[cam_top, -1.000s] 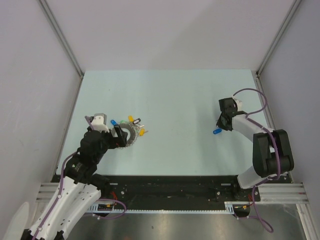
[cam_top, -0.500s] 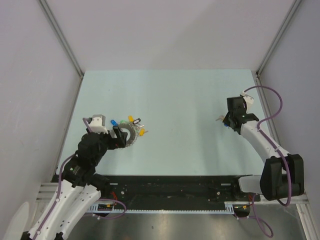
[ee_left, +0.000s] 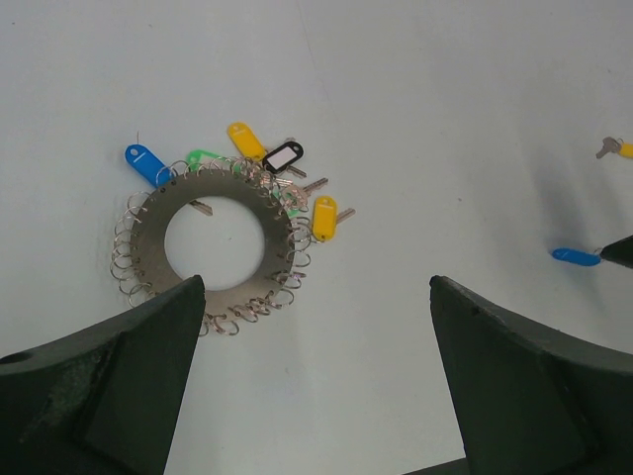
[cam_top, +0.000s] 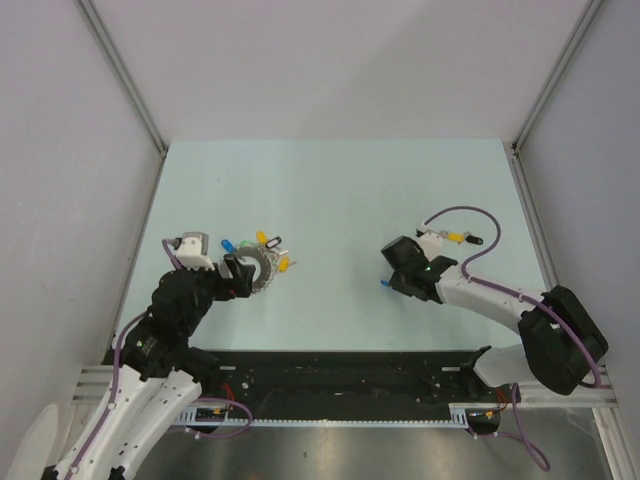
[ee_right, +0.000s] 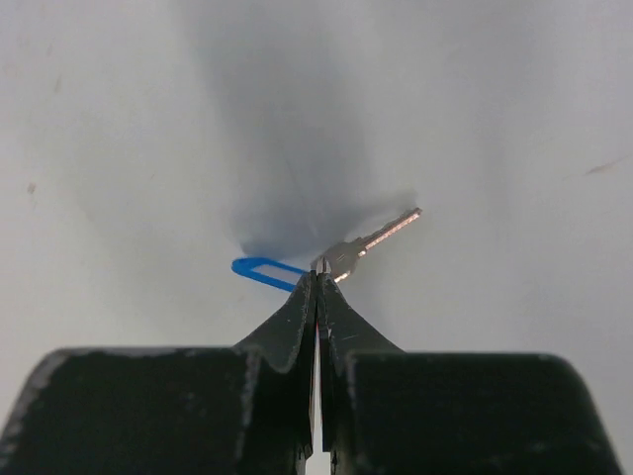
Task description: Put the keys on the keyring
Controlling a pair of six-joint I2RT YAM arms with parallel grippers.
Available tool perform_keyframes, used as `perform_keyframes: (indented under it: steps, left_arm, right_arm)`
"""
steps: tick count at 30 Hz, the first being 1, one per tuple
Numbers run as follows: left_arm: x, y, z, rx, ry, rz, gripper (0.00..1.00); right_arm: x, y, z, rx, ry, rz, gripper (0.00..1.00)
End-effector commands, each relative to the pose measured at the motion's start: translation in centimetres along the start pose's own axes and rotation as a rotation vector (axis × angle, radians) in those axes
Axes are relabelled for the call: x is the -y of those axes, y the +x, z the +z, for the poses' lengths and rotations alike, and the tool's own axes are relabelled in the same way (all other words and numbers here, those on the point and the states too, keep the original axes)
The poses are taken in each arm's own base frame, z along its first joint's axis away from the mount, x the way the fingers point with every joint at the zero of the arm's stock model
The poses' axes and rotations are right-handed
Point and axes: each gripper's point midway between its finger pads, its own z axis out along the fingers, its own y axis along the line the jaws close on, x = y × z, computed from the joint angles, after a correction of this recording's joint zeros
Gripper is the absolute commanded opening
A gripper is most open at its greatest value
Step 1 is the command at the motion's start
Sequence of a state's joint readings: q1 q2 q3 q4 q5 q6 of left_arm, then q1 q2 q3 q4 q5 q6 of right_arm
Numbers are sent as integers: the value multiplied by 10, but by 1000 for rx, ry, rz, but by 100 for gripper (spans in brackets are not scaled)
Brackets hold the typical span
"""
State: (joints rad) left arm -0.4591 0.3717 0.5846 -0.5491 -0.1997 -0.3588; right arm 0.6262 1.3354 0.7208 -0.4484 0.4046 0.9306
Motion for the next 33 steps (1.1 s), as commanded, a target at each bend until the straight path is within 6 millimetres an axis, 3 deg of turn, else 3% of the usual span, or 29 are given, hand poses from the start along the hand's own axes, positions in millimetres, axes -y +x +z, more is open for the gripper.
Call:
perform_keyframes:
  steps: [1,6,9,10,12,13,17,22,28,33]
  left_arm:
    - [5,-13,-5,43,17,-13,100]
    - [6,-13,-6,43,22,-13,100]
    - [6,-13,-6,43,25,-16,100]
    - [6,-12,-6,40,24,-15,100]
    - [7,-12,-5,40,26,-15,100]
    - [6,-12,-5,39,24,-15,100]
    - [6,-10,-4,31,24,-13,100]
    - [7,-10,-3,27,24,-12,100]
    - [6,-8,-1,16,17,-10,100]
    - [6,-6,0,7,15,-8,100]
  right_arm:
    - [-34,22,0,26,-49,104,0]
    - [-59,49,0,0,-111,98,0]
    - [-73,53,0,-23,-160,99,3]
    - [-78,53,-1,-24,-179,103,16]
    - [-82,53,-4,-31,-206,64,27]
    - [-84,52,-6,-29,-222,47,41]
    - [-86,48,-21,-36,-276,-100,53]
    - [-79,34,-29,-10,-288,-443,51]
    - [-95,23,-28,-15,-339,-641,43]
    - [-114,42,-9,-110,-395,-717,42]
